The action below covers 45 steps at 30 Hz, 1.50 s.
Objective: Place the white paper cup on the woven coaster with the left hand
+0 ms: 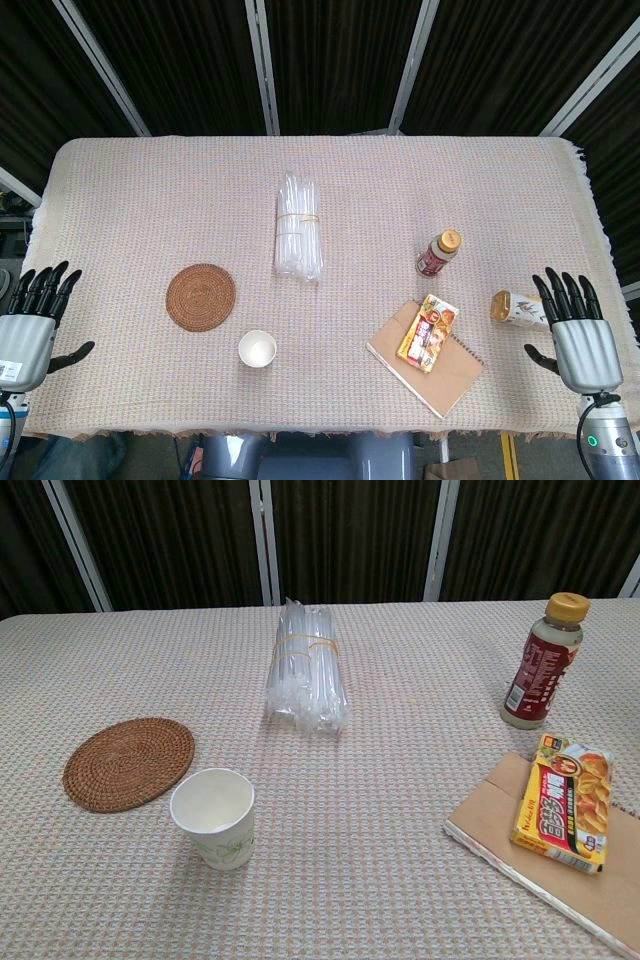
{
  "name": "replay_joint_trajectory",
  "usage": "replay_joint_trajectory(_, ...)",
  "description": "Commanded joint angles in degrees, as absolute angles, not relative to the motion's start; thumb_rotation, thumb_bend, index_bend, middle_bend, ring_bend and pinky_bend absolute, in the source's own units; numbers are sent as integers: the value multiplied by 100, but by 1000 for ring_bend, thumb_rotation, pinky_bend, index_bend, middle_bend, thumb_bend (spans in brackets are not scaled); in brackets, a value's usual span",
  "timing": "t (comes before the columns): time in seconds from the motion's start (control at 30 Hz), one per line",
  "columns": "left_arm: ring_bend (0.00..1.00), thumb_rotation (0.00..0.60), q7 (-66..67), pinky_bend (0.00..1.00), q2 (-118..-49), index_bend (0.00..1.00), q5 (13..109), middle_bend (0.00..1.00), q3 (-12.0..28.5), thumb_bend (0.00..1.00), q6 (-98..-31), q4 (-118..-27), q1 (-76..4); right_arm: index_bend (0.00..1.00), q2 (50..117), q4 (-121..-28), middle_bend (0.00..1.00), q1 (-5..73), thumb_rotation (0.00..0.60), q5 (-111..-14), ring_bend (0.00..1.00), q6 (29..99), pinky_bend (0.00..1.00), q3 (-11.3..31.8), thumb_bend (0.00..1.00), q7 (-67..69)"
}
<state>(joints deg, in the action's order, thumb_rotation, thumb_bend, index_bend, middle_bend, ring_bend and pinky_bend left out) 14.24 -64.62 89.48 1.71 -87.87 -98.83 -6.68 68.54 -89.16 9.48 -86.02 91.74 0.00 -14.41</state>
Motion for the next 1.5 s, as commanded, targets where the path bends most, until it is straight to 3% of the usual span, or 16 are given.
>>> replay_joint_trajectory(0.03,0,600,1409,0,-6454,0,8943,0,175,0,-8773,-9892,-672,0,6894,-8832,0,913,600,-8612,0,9178,0,13,0,-1456)
replay_joint_trajectory(0.33,0,600,1413,0,-6489,0,9010,0,139,0,-8556,-9949,-778,0,6867,-8751,0,893,600,-8527,0,9032,0,128,0,-1408)
replay_joint_trajectory(0.53,0,600,1961,0,-6580,0,9276,0,-4,0,-7392,-10360,-1426,0,6779,-8906,0,898,600,-8452,0,8861,0,189,0,-1413)
replay_joint_trajectory(0.73,0,600,2867,8,-7109,1,9188,0,234,0,-5977,-10580,-2398,0,6770,-8933,0,936,600,-8324,0,8698,0,295,0,-1445)
replay_joint_trajectory(1.1,9,600,3421,171,-8308,72,9082,7,503,0,-4898,-9943,-3428,0,6745,-8889,0,919,600,-8069,0,8592,0,482,0,-1488)
replay_joint_trajectory(1.27,98,600,3667,241,-8623,128,8829,74,520,0,-4677,-9705,-3629,0,6723,-8868,0,893,600,-7971,0,8552,0,537,0,-1459)
replay_joint_trajectory(1.5,331,600,3964,411,-8854,369,8389,327,511,46,-4638,-9560,-3732,0,6698,-8835,0,866,600,-7903,0,8514,0,596,0,-1390)
